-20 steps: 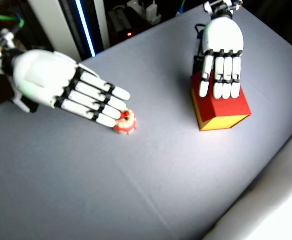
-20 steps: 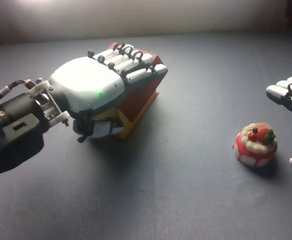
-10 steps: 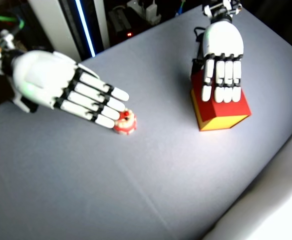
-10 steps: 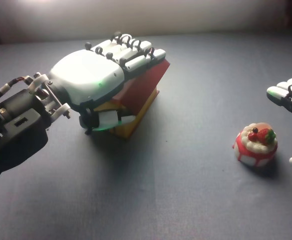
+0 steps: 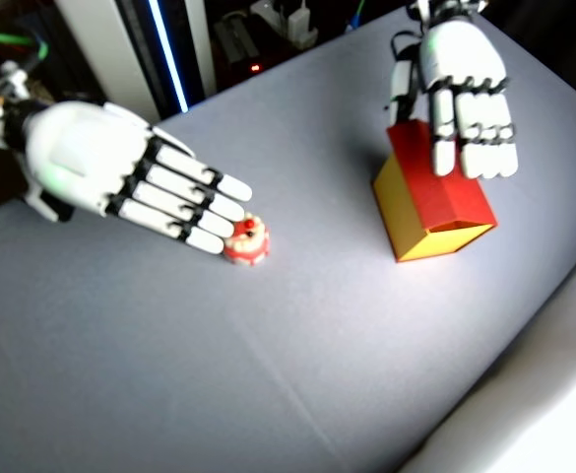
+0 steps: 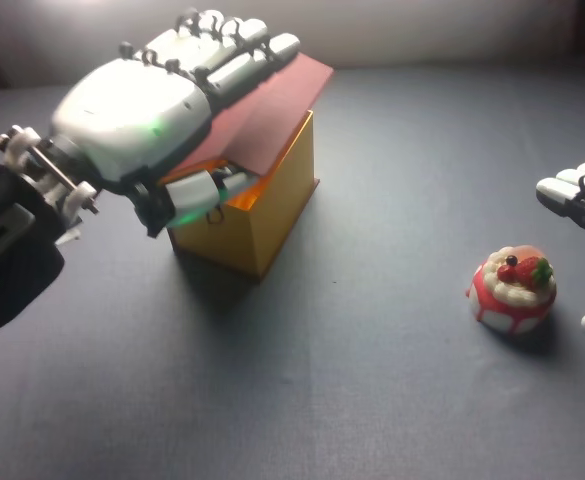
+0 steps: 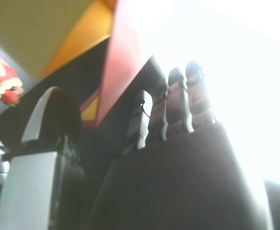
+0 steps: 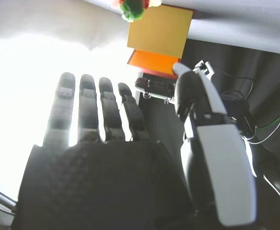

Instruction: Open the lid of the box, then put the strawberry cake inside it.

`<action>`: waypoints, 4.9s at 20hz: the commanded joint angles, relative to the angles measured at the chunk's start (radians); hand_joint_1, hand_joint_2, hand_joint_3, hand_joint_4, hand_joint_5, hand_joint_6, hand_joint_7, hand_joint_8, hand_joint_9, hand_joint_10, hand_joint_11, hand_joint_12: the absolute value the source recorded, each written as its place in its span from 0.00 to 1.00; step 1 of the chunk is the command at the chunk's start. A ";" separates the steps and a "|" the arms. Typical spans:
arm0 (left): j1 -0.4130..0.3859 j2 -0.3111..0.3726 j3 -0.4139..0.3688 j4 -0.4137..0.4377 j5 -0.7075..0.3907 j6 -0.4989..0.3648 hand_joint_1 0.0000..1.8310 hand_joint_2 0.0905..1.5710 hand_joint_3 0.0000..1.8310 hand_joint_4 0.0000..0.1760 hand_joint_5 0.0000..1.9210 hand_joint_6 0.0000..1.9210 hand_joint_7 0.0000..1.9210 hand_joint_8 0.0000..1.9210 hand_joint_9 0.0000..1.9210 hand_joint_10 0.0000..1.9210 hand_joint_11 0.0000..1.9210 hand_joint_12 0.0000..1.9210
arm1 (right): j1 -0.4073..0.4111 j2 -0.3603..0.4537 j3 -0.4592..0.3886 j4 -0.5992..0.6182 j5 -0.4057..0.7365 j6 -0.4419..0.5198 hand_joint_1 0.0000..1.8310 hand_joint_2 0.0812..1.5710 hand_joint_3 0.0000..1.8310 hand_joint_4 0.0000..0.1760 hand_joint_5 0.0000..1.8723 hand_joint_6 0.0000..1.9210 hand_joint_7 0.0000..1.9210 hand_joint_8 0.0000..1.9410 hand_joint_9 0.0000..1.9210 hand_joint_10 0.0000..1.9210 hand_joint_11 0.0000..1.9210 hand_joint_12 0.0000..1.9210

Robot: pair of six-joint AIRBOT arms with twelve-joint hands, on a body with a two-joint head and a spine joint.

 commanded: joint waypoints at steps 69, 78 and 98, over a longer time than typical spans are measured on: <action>0.499 0.237 -0.207 0.002 -0.333 -0.152 0.21 0.90 0.00 0.26 0.07 0.00 0.00 0.00 0.00 0.00 0.00 0.00 | 0.771 -0.351 0.371 -0.445 -0.469 0.057 0.66 0.76 0.00 0.00 0.37 0.68 0.47 0.64 0.44 0.54 0.22 0.90; 0.505 0.221 -0.195 -0.005 -0.332 -0.163 0.30 0.88 0.00 0.22 0.08 0.00 0.00 0.00 0.00 0.00 0.00 0.00 | 0.874 -0.471 0.459 -0.474 -0.505 0.056 0.73 0.79 0.00 0.00 0.39 0.60 0.31 0.79 0.39 0.85 0.38 0.90; 0.506 0.189 -0.163 -0.001 -0.334 -0.191 0.24 0.89 0.00 0.25 0.07 0.00 0.00 0.00 0.00 0.00 0.00 0.00 | 0.875 -0.670 0.628 -0.379 -0.627 0.056 0.26 0.74 0.00 0.03 0.01 0.00 0.02 0.01 0.01 0.03 0.00 0.39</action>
